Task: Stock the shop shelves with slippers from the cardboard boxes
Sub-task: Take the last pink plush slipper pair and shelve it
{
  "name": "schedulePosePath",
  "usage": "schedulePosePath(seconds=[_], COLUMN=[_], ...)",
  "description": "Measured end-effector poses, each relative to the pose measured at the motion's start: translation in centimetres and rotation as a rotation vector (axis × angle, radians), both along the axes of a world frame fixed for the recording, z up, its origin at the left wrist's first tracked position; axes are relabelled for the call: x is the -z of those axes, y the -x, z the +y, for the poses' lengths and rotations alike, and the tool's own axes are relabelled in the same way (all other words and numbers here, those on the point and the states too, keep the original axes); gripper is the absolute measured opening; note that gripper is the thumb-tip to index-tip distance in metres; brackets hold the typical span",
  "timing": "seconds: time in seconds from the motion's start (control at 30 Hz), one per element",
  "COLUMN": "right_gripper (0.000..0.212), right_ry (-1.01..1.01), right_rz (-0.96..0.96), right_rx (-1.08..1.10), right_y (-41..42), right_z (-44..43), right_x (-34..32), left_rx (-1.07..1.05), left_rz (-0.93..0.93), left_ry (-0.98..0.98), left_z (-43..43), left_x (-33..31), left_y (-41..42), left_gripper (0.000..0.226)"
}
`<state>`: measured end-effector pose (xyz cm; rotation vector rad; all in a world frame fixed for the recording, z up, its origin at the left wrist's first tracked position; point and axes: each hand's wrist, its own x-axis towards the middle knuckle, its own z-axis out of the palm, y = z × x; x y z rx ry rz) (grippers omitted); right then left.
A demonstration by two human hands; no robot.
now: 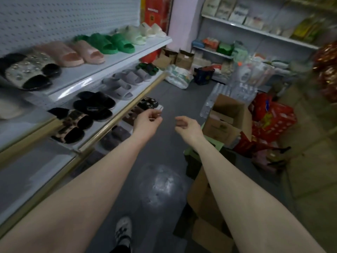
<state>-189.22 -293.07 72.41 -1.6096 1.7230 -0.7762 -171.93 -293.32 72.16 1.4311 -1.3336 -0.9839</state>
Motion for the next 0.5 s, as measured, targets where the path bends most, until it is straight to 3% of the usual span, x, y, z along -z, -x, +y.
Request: schedulePosePath(seconds=[0.5], right_gripper=[0.036], right_ry=[-0.075], right_rz=[-0.048], right_rx=[0.346], right_y=[14.1], right_z=[-17.2], right_x=[1.1], left_rx=[0.377], left_rz=[-0.042], left_ry=[0.014], left_z=[-23.4], left_x=[1.4], left_y=[14.0], left_gripper=[0.019])
